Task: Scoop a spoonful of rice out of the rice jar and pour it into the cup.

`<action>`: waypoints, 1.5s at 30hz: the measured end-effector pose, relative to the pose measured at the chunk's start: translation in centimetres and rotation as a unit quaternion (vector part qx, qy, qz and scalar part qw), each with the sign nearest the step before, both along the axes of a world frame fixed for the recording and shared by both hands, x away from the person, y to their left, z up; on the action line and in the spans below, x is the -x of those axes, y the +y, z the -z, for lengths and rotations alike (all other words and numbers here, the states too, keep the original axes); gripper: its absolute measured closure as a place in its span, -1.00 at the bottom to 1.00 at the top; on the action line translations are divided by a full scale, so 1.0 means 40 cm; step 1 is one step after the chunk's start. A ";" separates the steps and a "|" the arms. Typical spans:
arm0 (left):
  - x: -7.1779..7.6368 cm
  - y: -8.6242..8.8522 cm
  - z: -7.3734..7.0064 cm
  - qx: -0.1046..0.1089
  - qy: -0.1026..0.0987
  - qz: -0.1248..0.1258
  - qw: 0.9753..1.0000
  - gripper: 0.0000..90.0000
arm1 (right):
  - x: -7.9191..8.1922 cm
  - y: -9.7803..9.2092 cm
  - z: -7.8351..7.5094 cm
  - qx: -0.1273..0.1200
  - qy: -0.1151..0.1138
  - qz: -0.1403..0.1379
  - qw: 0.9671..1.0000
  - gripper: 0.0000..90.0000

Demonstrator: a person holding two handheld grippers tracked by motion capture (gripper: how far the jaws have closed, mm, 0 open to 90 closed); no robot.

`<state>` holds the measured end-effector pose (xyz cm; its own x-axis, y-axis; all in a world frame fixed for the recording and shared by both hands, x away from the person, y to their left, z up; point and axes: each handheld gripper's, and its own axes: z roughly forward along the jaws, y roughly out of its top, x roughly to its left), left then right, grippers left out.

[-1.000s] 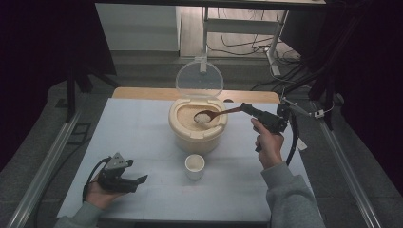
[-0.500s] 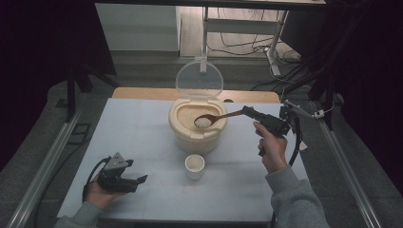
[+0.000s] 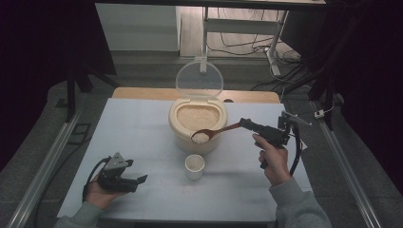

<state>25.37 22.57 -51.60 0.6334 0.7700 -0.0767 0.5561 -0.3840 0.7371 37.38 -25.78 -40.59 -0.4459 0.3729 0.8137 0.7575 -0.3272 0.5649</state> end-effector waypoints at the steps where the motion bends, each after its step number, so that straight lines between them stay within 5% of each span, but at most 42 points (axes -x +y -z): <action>1: 0.000 0.000 0.000 0.000 0.000 0.000 1.000 -0.60 | 0.003 0.000 0.005 0.001 0.003 -0.003 1.000 0.85; 13: 0.000 -0.001 0.000 0.000 0.000 0.000 1.000 -0.60 | 0.020 -0.004 0.059 0.019 0.023 -0.017 0.999 0.85; 28: -0.001 0.000 0.001 -0.002 0.001 0.002 1.000 -0.60 | 0.009 0.025 0.086 0.075 0.029 -0.021 0.997 0.85; 45: -0.001 -0.002 0.002 -0.003 0.002 0.002 1.000 -0.60 | 0.019 0.052 0.067 0.124 -0.007 -0.021 0.992 0.85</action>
<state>25.39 22.50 -51.69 0.6368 0.7675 -0.0738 0.5567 -0.3915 0.7327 36.60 -23.69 -43.27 -0.4759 0.5417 0.6928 0.7587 -0.1456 0.6350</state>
